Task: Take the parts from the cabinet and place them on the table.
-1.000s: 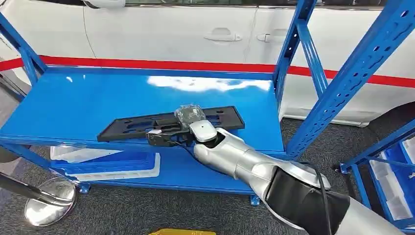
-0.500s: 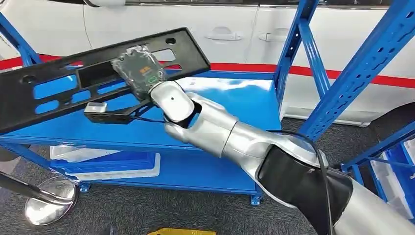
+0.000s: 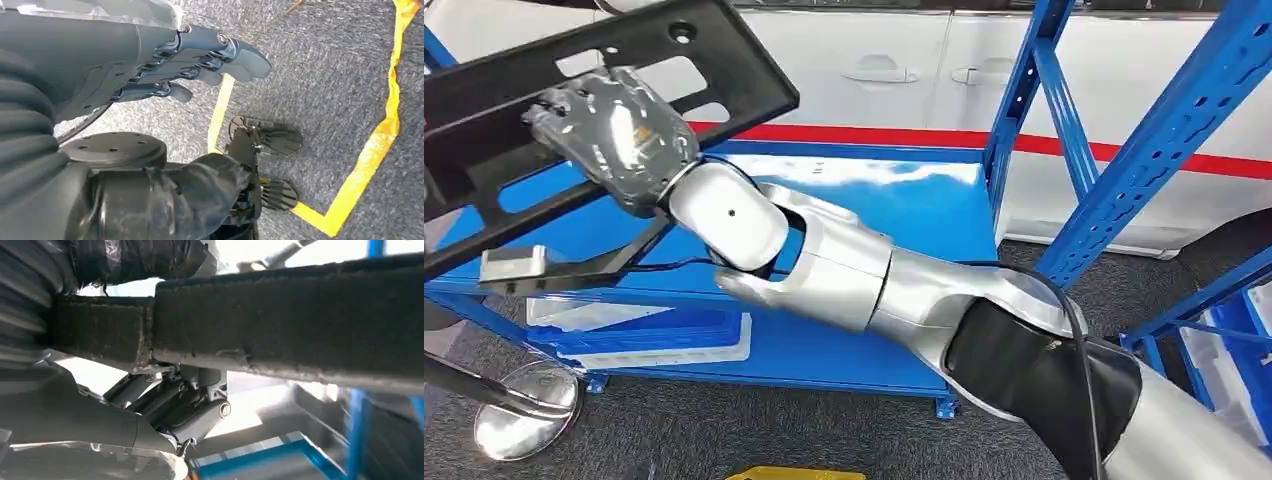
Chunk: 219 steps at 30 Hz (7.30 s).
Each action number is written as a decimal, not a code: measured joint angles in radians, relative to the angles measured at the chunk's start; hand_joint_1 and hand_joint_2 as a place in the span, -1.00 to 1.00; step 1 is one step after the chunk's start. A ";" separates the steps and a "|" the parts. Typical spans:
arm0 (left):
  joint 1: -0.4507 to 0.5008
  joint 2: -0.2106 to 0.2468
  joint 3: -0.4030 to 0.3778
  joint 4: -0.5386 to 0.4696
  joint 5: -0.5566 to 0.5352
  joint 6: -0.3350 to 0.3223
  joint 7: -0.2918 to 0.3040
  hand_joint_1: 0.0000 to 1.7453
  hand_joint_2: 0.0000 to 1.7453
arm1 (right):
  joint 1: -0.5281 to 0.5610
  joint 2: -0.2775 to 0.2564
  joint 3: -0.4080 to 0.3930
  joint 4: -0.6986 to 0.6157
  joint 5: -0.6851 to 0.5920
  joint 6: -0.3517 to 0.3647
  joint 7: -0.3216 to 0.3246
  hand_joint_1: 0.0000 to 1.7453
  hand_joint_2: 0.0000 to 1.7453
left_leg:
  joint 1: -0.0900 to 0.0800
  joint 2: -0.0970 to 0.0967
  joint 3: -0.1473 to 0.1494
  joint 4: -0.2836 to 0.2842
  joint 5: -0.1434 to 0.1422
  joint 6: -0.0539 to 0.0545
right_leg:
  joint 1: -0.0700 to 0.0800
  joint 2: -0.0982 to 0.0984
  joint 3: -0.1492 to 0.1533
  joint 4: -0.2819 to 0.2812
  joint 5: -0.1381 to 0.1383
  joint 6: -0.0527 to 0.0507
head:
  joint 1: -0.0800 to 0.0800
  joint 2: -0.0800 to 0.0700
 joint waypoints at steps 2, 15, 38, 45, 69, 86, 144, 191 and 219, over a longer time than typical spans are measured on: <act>0.001 0.000 0.000 0.000 0.000 -0.008 -0.005 -1.00 1.00 | -0.010 0.009 0.001 -0.055 0.016 0.015 -0.005 1.00 1.00 | 0.000 0.000 0.000 0.000 0.000 0.000 | 0.000 0.000 0.000 0.000 0.000 0.000 | 0.000 0.000; 0.003 0.000 -0.002 0.000 -0.007 -0.008 0.006 -1.00 1.00 | -0.010 0.021 0.023 -0.299 0.017 0.060 -0.027 1.00 1.00 | 0.000 0.000 0.001 0.000 0.000 -0.001 | 0.000 0.000 0.001 0.000 0.000 0.000 | 0.000 0.000; 0.014 0.016 -0.002 0.000 0.032 -0.020 -0.009 -1.00 1.00 | 0.032 -0.044 0.027 -0.531 -0.145 0.202 -0.069 1.00 1.00 | 0.000 0.000 0.001 0.000 -0.001 -0.001 | 0.000 0.000 0.001 0.000 0.000 0.000 | 0.000 0.000; 0.016 0.016 -0.002 0.000 0.034 -0.020 -0.008 -1.00 1.00 | 0.029 -0.064 0.028 -0.559 -0.154 0.222 -0.082 1.00 1.00 | 0.000 0.000 0.001 0.000 -0.001 -0.001 | 0.000 0.000 0.001 0.000 0.000 0.000 | 0.000 0.000; 0.018 0.029 -0.002 0.000 0.031 -0.011 -0.018 -1.00 1.00 | 0.033 -0.097 0.034 -0.608 -0.142 0.224 -0.080 1.00 1.00 | -0.003 0.000 -0.006 0.015 -0.010 0.015 | -0.004 0.000 0.002 -0.002 0.000 0.013 | 0.000 0.000; 0.013 0.033 -0.002 0.000 0.031 -0.011 -0.018 -1.00 1.00 | 0.041 -0.108 0.043 -0.612 -0.139 0.224 -0.082 1.00 1.00 | 0.029 -0.002 -0.021 0.011 0.028 -0.027 | -0.020 0.005 0.021 0.021 -0.024 0.025 | 0.010 0.000; 0.030 0.047 -0.006 0.000 0.021 -0.039 -0.004 -1.00 1.00 | 0.038 -0.080 0.051 -0.614 -0.176 0.271 -0.074 1.00 1.00 | -0.002 0.015 -0.069 0.022 0.058 0.024 | 0.009 -0.010 0.116 -0.033 -0.085 0.012 | 0.026 0.000; 0.042 0.041 -0.015 0.002 0.035 -0.061 -0.010 -1.00 1.00 | 0.037 -0.062 0.051 -0.610 -0.197 0.285 -0.061 1.00 1.00 | 0.007 0.008 0.021 0.009 -0.025 0.018 | 0.016 -0.011 0.010 -0.022 0.010 0.020 | 0.068 0.000; 0.037 0.050 -0.015 0.003 0.027 -0.059 -0.009 -1.00 1.00 | 0.075 -0.058 0.051 -0.611 -0.141 0.241 -0.050 1.00 1.00 | 0.016 0.012 0.059 -0.036 -0.012 0.041 | -0.014 -0.011 -0.142 0.256 -0.081 0.060 | 0.071 0.000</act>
